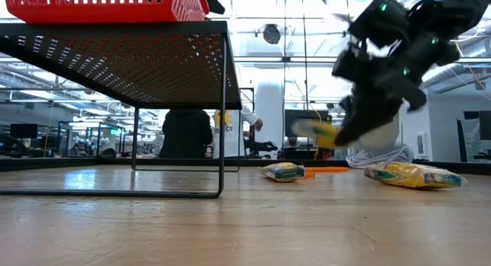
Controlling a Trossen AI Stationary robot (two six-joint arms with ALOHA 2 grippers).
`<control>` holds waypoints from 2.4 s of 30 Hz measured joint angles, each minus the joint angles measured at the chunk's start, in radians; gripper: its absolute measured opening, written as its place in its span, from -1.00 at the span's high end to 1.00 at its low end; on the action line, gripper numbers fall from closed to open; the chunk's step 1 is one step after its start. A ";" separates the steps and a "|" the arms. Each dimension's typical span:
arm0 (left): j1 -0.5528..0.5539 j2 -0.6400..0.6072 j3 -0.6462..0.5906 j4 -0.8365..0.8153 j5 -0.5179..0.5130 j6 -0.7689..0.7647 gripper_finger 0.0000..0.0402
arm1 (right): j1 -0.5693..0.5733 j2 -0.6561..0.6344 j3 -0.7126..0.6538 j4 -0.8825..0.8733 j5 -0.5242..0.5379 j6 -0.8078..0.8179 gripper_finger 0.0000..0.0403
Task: Pick & Place Office Desk Supplies
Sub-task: Put the yellow pack of crayon into the bottom red basket on the shelf
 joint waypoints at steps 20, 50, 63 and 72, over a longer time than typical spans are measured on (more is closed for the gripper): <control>0.030 0.204 0.008 0.441 0.006 -0.292 -0.26 | 0.053 -0.030 0.002 0.693 0.287 -0.560 0.77; 0.089 0.347 0.163 0.318 0.078 -0.269 0.62 | 0.065 0.007 0.002 0.722 0.374 -0.579 0.74; 0.083 0.135 0.165 0.074 0.110 -0.245 0.66 | 0.153 -0.090 0.001 0.653 0.504 -0.494 0.24; -0.053 -0.062 0.164 -0.205 0.295 -0.259 0.65 | 0.196 -0.251 -0.005 0.428 0.625 -0.437 0.12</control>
